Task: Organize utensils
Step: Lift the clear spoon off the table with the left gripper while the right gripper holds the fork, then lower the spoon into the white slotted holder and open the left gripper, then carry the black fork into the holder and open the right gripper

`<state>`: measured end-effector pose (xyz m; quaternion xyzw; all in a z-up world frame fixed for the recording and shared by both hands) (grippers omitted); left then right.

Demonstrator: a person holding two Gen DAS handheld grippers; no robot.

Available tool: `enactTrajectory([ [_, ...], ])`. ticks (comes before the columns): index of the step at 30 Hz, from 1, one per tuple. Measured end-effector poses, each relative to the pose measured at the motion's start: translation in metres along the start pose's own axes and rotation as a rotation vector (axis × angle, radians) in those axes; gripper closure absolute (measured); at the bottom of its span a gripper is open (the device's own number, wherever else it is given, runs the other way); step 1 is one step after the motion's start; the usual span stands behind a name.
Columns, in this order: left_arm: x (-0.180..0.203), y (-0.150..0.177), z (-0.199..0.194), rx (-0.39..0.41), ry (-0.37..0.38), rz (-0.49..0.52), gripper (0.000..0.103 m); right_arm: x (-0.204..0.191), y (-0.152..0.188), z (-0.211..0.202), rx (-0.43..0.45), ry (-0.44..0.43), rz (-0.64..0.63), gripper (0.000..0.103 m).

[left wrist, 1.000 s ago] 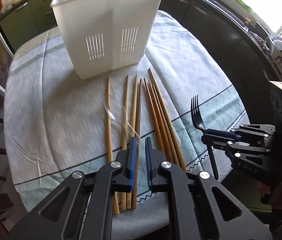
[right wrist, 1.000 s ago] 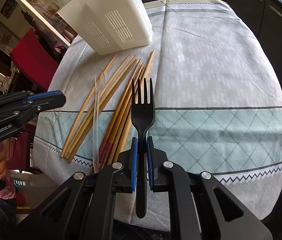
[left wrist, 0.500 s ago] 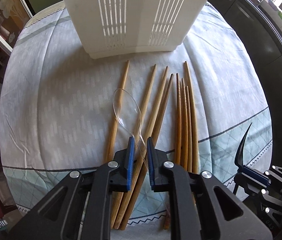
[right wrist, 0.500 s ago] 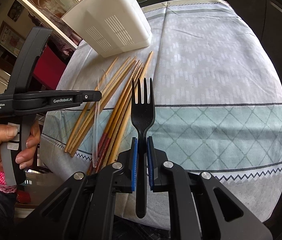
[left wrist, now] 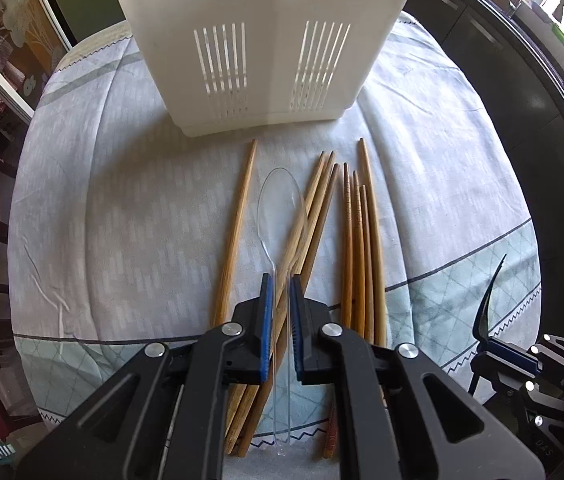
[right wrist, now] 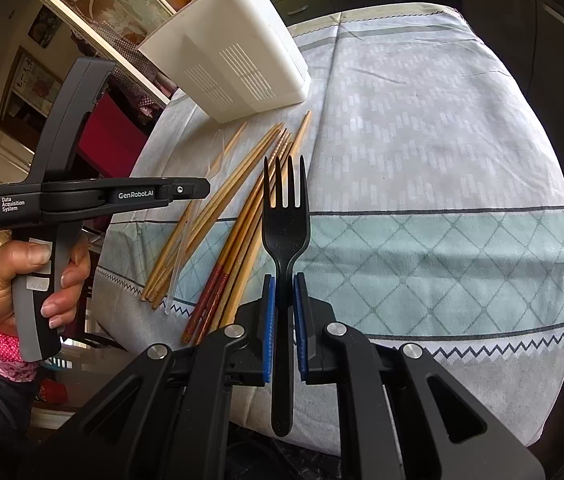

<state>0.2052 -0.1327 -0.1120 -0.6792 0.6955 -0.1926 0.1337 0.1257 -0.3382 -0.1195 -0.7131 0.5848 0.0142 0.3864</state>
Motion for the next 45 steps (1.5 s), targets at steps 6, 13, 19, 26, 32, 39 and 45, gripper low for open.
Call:
enactTrajectory([
  [6,-0.004,-0.012,-0.066,0.179,0.069,-0.011,0.095,-0.003,-0.002,-0.004,0.013,-0.006,0.004,0.093],
  [13,-0.018,-0.078,-0.167,0.629,0.103,-0.062,0.095,-0.008,-0.006,-0.003,0.029,-0.018,0.004,0.093],
  [19,-0.028,-0.135,-0.178,0.927,0.075,-0.1,0.095,-0.004,-0.009,-0.001,0.04,-0.029,0.024,0.093],
  [26,-0.032,-0.153,-0.135,1.036,-0.049,-0.071,0.095,-0.002,-0.019,-0.01,0.089,-0.027,0.022,0.093],
  [32,-0.034,-0.134,-0.091,0.919,-0.047,-0.055,0.094,-0.017,-0.041,-0.022,0.16,-0.034,-0.017,0.093],
  [39,-0.046,-0.115,-0.076,0.825,-0.02,-0.054,0.082,-0.056,-0.097,-0.045,0.319,-0.049,-0.081,0.093],
  [45,-0.067,-0.093,-0.106,0.829,0.022,-0.087,0.077,-0.101,-0.165,-0.058,0.551,-0.028,-0.159,0.093],
])
Point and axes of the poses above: each gripper's, at about its wrist camera, not at the fingertips, and z roughly the way its jaws point, x to its right, y to its underside, the point moved 1 cm from there along z, roughly the way its jaws point, and after that the axes turned 12 degrees about x, right-handed, at the moved point
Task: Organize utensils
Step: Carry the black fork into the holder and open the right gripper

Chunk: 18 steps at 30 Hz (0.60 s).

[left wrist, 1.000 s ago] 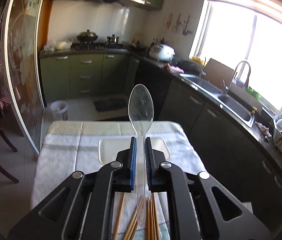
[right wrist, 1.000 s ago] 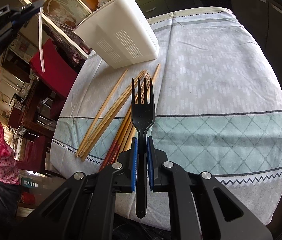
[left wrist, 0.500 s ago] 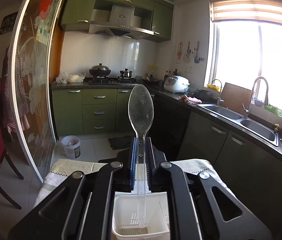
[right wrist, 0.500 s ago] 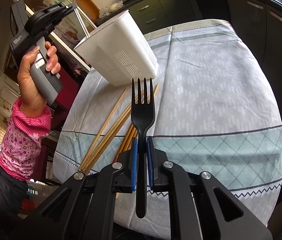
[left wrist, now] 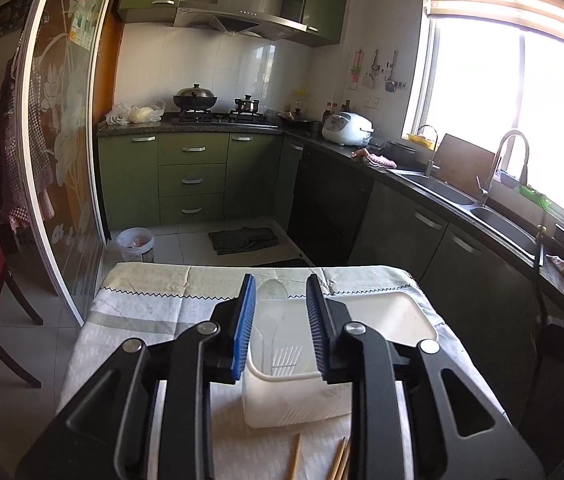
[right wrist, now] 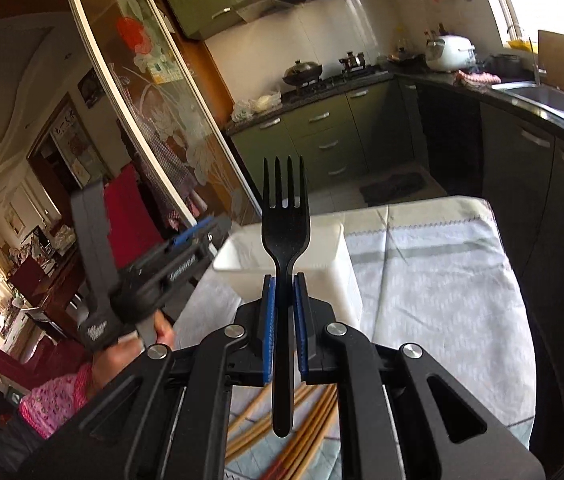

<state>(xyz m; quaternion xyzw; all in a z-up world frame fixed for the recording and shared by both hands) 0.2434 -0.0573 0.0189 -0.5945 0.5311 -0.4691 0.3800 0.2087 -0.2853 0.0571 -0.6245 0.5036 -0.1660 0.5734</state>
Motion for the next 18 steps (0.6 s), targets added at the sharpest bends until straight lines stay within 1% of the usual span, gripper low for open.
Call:
enactTrajectory([
  [2,-0.008,-0.002,-0.017,0.005,0.004,-0.003,0.075,-0.012,-0.021,0.013,0.094,0.039,-0.049,0.093],
  [4,-0.016,-0.002,-0.033,0.008,0.005,-0.001,0.072,-0.017,-0.037,0.032,0.172,0.068,-0.072,0.093],
  [7,-0.028,0.001,-0.054,0.01,-0.004,0.018,0.069,-0.023,-0.045,0.064,0.237,0.118,-0.119,0.093],
  [9,-0.034,0.003,-0.063,0.009,-0.012,0.026,0.069,-0.024,-0.041,0.088,0.247,0.15,-0.153,0.093],
  [12,-0.044,0.006,-0.071,-0.01,-0.015,0.01,0.067,-0.022,-0.022,0.115,0.233,0.179,-0.19,0.093],
  [15,-0.05,0.009,-0.071,-0.038,-0.013,-0.015,0.067,-0.018,0.0,0.127,0.228,0.187,-0.211,0.093],
  [18,-0.052,0.015,-0.067,-0.066,-0.005,-0.025,0.067,-0.014,0.017,0.13,0.223,0.182,-0.22,0.093],
])
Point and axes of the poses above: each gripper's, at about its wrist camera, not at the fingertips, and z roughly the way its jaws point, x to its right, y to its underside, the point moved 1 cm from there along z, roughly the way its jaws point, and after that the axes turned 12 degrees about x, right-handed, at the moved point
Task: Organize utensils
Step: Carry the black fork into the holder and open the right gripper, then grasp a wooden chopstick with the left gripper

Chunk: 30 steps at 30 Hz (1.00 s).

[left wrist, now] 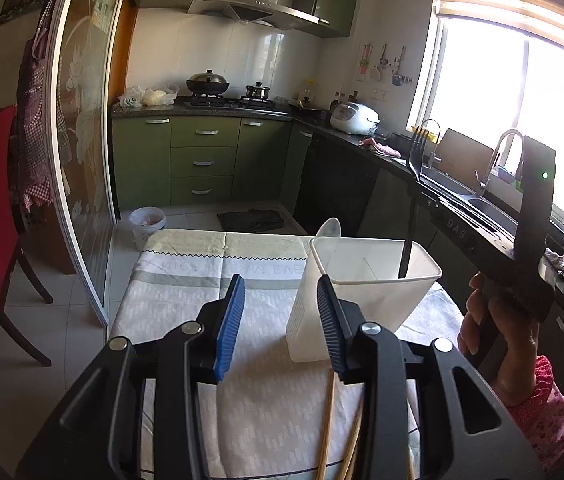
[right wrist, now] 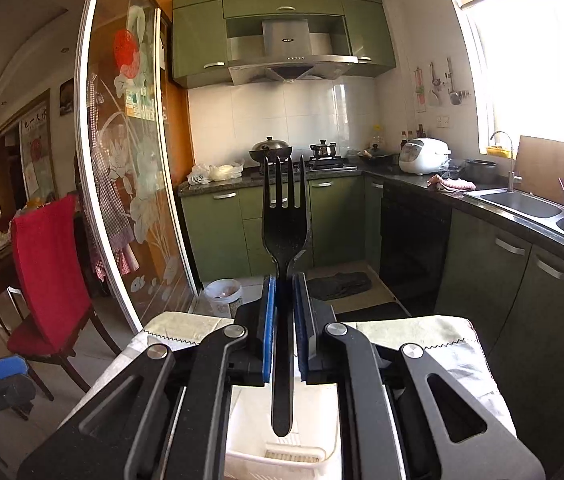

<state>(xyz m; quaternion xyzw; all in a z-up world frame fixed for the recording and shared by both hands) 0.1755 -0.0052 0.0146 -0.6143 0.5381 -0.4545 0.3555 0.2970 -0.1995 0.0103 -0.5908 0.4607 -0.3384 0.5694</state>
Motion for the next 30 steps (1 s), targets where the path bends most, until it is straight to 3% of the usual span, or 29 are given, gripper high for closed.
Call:
enactTrajectory([
  [7,0.011,0.011,0.009,-0.059,0.018,0.016,0.063,0.0,0.026,-0.008,-0.029,-0.02,-0.005,0.093],
  [10,0.018,0.014,0.01,-0.082,0.018,0.035,0.061,0.001,0.031,-0.013,-0.031,-0.025,0.005,0.082],
  [14,0.026,0.021,0.014,-0.137,0.014,0.069,0.061,0.01,0.032,-0.038,-0.025,-0.036,0.03,0.081],
  [18,0.034,0.042,0.032,-0.277,0.01,0.122,0.061,0.031,0.033,-0.08,-0.023,-0.024,0.115,0.074],
  [24,0.047,0.097,0.072,-0.555,0.024,0.215,0.061,0.068,0.058,-0.153,-0.056,0.025,0.222,0.074],
  [30,0.06,0.122,0.096,-0.632,0.018,0.29,0.067,0.101,0.095,-0.207,-0.097,0.087,0.322,0.07],
])
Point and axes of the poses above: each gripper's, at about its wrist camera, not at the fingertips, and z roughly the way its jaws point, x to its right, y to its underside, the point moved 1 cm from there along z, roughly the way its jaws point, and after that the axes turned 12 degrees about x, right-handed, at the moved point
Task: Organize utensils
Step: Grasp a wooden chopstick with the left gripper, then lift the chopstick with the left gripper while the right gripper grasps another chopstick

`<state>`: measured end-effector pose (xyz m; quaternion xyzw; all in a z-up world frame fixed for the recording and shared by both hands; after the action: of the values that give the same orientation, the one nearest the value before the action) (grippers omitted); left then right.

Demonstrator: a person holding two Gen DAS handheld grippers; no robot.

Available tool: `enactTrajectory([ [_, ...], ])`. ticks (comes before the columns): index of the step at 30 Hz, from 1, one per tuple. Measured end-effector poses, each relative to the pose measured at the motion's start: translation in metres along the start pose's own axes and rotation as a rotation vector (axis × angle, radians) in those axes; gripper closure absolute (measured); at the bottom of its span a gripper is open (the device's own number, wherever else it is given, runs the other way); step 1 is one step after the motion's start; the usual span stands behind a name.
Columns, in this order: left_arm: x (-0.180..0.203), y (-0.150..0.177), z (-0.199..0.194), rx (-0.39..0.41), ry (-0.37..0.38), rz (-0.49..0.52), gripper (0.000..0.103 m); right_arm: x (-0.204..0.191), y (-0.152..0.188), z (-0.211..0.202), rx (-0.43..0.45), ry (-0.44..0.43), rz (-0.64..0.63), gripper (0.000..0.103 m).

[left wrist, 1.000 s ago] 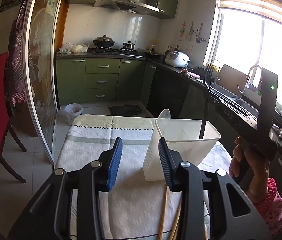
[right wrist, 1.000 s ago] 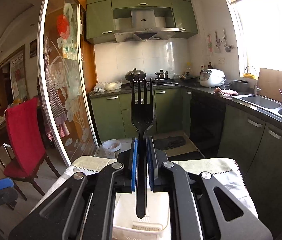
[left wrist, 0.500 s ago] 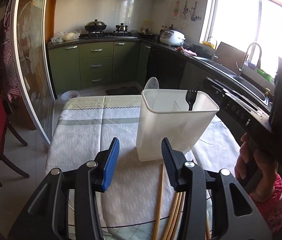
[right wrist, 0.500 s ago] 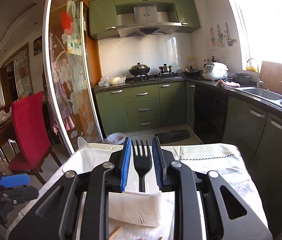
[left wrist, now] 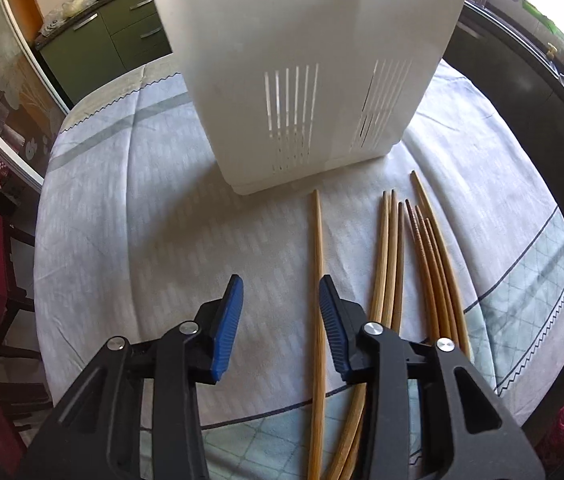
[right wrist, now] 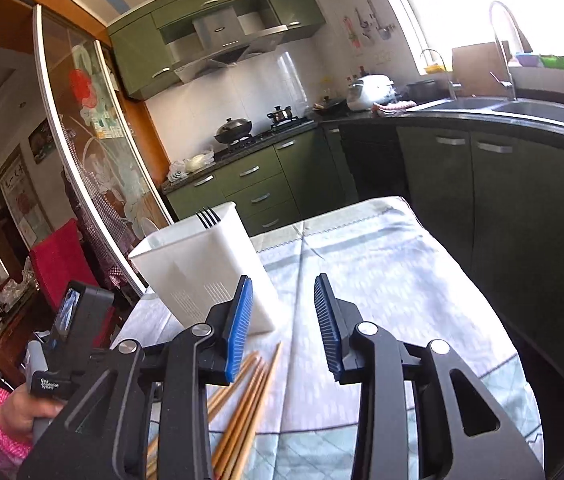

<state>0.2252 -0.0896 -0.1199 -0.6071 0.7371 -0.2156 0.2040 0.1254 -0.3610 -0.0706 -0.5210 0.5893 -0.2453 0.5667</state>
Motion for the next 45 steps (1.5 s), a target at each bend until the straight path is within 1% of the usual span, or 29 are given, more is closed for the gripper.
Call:
enactTrajectory([
  [1,0.002,0.0,0.003,-0.008,-0.002,0.007,0.071,0.009,0.004,-0.007,-0.005,0.009,0.018,0.07],
  [3,0.005,0.0,0.009,-0.026,-0.004,0.02,0.075,0.021,0.01,-0.015,-0.02,0.02,0.053,0.07],
  [6,0.009,-0.003,0.009,-0.019,-0.016,0.039,0.075,0.036,0.014,-0.023,-0.031,0.034,0.083,0.07],
  [9,0.013,-0.003,0.012,-0.036,-0.004,0.034,0.075,0.044,0.015,-0.03,-0.035,0.033,0.107,0.07],
  [13,0.018,-0.001,0.012,-0.061,0.024,0.025,0.075,0.045,0.008,-0.031,-0.027,0.033,0.115,0.07],
  [15,0.02,-0.001,0.012,-0.07,0.03,0.028,0.075,0.045,0.007,-0.032,-0.029,0.027,0.123,0.066],
  [18,0.022,-0.001,0.016,-0.088,0.044,0.021,0.075,0.046,0.005,-0.03,-0.035,0.024,0.13,0.066],
  [19,0.023,-0.002,0.017,-0.089,0.043,0.021,0.076,0.046,0.006,-0.031,-0.037,0.024,0.13,0.066],
  [20,0.024,-0.003,0.017,-0.09,0.047,0.019,0.08,0.046,0.005,-0.032,-0.038,0.026,0.129,0.066],
  [22,0.026,-0.004,0.017,-0.092,0.051,0.014,0.096,0.047,0.005,-0.033,-0.04,0.027,0.131,0.066],
  [25,0.03,-0.005,0.017,-0.09,0.048,0.017,0.097,0.046,0.004,-0.032,-0.051,0.032,0.131,0.066],
  [28,0.026,-0.004,0.013,-0.08,0.051,-0.001,0.097,0.044,0.007,-0.029,-0.085,0.022,0.124,0.066],
  [30,0.02,-0.004,0.004,-0.045,0.049,-0.013,0.097,0.041,0.008,-0.025,-0.116,0.008,0.122,0.063],
  [33,0.012,-0.006,-0.02,0.043,0.038,-0.026,0.097,0.035,0.013,-0.017,-0.16,0.001,0.107,0.063],
  [37,-0.002,-0.005,-0.067,0.206,0.022,-0.053,0.097,0.022,0.023,0.002,-0.256,-0.031,0.091,0.062],
  [38,-0.006,-0.003,-0.081,0.256,0.014,-0.058,0.097,0.018,0.026,0.008,-0.283,-0.041,0.08,0.057],
  [39,-0.01,-0.001,-0.093,0.306,0.009,-0.066,0.097,0.013,0.029,0.013,-0.31,-0.054,0.071,0.055],
  [41,-0.02,0.004,-0.118,0.402,-0.002,-0.09,0.097,0.002,0.037,0.029,-0.383,-0.074,0.044,0.054],
  [43,-0.028,0.014,-0.138,0.481,-0.011,-0.117,0.097,-0.009,0.044,0.046,-0.446,-0.072,0.001,0.054],
  [45,-0.036,0.021,-0.152,0.538,-0.017,-0.139,0.097,-0.02,0.051,0.062,-0.494,-0.061,-0.05,0.054],
])
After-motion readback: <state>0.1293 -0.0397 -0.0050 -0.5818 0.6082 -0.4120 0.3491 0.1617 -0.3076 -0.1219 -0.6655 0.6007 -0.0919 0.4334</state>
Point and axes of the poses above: each gripper's, at about its wrist camera, not at the fingertips, and z roughly the way its jaws point, x to its right, y to its underside, the point moved 1 cm from there along z, roughly the way its jaws point, and after that the axes turned 12 degrees about x, right-handed, at the moved point
